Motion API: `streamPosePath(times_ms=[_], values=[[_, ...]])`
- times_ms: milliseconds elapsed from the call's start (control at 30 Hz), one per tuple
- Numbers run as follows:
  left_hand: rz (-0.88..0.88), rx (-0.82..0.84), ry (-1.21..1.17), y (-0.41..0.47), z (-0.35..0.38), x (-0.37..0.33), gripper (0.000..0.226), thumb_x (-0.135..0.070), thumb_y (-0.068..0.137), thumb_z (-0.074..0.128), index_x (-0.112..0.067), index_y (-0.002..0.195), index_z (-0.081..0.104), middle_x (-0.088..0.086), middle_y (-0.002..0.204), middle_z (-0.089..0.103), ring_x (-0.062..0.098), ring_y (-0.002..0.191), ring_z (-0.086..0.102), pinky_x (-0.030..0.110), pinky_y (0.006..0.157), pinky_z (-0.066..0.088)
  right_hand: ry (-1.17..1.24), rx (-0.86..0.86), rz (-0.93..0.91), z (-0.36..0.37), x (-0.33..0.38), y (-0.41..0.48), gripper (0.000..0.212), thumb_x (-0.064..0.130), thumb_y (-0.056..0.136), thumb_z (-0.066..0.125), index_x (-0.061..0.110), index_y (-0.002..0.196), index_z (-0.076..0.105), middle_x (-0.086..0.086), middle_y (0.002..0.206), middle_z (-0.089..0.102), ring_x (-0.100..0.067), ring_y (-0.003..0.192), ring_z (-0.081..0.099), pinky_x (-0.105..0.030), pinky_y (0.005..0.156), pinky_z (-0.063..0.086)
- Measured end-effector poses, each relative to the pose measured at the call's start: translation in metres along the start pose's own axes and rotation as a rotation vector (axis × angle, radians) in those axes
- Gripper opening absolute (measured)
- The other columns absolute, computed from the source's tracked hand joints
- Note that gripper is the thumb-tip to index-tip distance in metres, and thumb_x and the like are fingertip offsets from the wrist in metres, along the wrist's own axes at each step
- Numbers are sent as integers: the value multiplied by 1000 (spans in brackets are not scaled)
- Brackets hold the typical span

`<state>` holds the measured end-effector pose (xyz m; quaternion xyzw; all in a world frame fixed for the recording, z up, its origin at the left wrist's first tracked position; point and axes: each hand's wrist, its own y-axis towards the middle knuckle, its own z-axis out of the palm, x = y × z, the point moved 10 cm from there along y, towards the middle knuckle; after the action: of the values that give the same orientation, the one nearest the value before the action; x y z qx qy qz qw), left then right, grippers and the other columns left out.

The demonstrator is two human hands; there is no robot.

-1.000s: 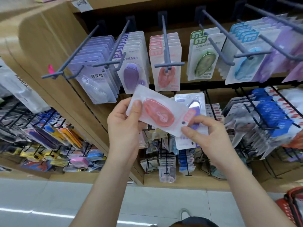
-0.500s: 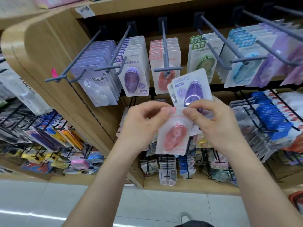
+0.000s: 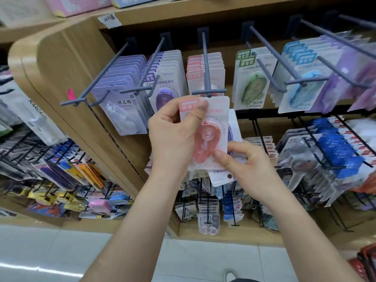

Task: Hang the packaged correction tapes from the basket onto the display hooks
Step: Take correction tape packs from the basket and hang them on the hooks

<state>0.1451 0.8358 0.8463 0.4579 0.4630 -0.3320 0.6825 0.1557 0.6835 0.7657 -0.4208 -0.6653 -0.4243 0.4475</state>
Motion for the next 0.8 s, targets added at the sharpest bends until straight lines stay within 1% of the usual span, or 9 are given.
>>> streamPosePath(times_ms=[67,233,333,400,500,600,667,733,800], values=[[15,-11,7,2,1,1,7,-13,87,73,-18,82,72,-3,76,72,14,77,67,35,70,57,14,-22,13,-2,-4,1,25,60,82,60,40,87,75,2,99,70,-13,98,63,-33,85,51],[34,-21,45,7,5,-1,10,-11,88,72,-16,80,71,-9,69,70,5,68,65,25,61,53,67,-58,20,-2,-8,0,33,51,85,61,20,83,73,-10,94,68,-23,89,65,-34,75,55],[7,-33,35,9,6,3,10,-9,91,68,-15,83,72,-9,72,71,7,73,66,28,66,54,65,-78,7,-3,-6,-1,44,51,85,59,9,80,69,-17,90,65,-28,85,62,-27,67,51],[-33,-23,4,10,6,6,13,-12,95,63,-15,87,72,-6,79,72,11,81,67,34,74,56,85,-98,19,-6,-8,-2,45,51,85,58,7,80,69,-18,90,65,-30,86,61,-29,67,50],[-76,96,52,1,12,8,14,-14,97,59,-14,110,65,-4,95,74,11,91,69,33,81,58,158,-137,42,-9,-7,-3,38,48,86,59,13,84,74,-14,91,70,-29,87,65,-34,70,52],[-48,228,207,-20,15,13,65,-9,87,73,-33,137,40,2,109,72,13,98,71,34,84,59,196,-176,41,-13,-1,-3,28,43,87,60,20,85,76,-3,86,74,-14,82,68,-23,70,53],[-21,231,147,-31,13,12,81,-3,84,75,-50,135,33,2,111,72,15,96,72,33,80,60,227,-186,36,-14,0,-3,24,42,87,59,24,86,76,4,85,75,-7,82,69,-19,72,54],[-17,185,98,-32,10,15,75,1,84,73,-49,131,43,-1,112,72,13,89,72,30,76,60,243,-191,44,-17,-4,-4,20,38,89,60,25,91,76,8,89,76,-8,88,70,-21,79,55],[-42,131,147,-28,7,23,61,-2,84,74,-44,125,54,-7,87,72,13,72,65,31,75,59,189,-185,32,-22,-8,-4,11,25,93,65,25,96,75,13,91,75,-4,92,69,-18,83,52]])
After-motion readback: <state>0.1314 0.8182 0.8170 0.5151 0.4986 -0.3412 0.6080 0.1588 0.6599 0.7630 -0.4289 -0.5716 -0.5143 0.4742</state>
